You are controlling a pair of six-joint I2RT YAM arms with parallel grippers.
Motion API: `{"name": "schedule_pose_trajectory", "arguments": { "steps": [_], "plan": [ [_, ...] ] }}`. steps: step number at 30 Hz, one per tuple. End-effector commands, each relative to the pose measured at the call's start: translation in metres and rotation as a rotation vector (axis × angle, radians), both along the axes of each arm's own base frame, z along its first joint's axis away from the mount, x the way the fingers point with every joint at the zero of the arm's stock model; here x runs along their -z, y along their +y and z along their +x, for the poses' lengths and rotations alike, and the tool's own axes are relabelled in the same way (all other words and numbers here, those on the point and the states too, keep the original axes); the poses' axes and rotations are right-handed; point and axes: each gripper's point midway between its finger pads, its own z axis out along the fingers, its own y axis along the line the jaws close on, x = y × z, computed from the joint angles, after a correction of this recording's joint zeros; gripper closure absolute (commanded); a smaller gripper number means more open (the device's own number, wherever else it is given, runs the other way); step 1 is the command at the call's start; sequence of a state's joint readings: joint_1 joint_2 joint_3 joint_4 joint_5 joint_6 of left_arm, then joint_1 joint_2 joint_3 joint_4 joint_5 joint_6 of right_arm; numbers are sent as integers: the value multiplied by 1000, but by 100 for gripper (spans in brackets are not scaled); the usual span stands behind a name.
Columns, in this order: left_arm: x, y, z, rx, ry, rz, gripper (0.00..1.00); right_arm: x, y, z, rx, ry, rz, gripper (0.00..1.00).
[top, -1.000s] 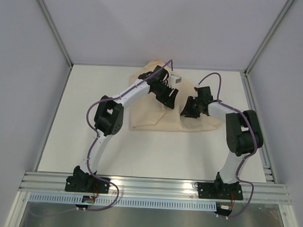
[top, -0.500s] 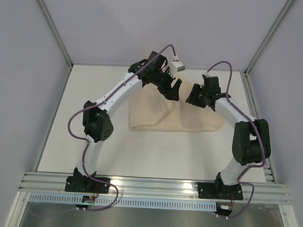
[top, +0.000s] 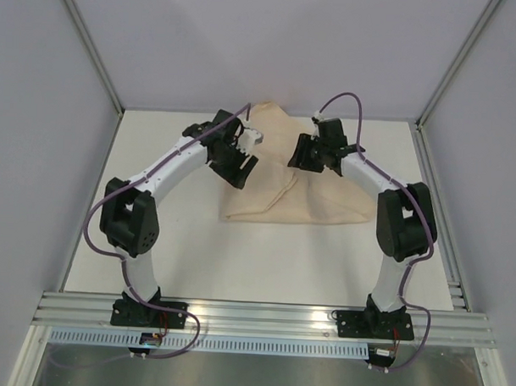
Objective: Prepare the surgical pack
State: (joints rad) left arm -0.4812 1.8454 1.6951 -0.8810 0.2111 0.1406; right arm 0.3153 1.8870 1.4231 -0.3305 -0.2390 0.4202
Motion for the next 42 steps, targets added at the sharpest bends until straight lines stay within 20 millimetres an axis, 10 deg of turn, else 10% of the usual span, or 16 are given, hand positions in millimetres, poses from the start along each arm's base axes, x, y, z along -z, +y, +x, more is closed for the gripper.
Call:
{"name": "schedule_pose_trajectory", "arguments": {
  "steps": [1,6,12,21,29,35,42],
  "plan": [
    [30,25,-6,-11,-21,156,25,9,2,1,-4,16,-57,48],
    [66,32,-4,0,-26,234,26,32,6,-4,-22,48,-108,60],
    [86,26,-13,46,-8,280,26,34,1,-6,-12,45,-133,100],
    [101,31,-34,83,56,281,25,5,-27,6,81,-32,-194,100],
    [96,31,-39,88,61,265,23,28,-27,5,82,22,-205,99],
    [82,25,-51,130,78,212,21,39,-30,6,79,53,-225,63],
    [78,22,-63,184,101,179,21,-4,-47,7,110,-34,-284,51]
  ]
}}
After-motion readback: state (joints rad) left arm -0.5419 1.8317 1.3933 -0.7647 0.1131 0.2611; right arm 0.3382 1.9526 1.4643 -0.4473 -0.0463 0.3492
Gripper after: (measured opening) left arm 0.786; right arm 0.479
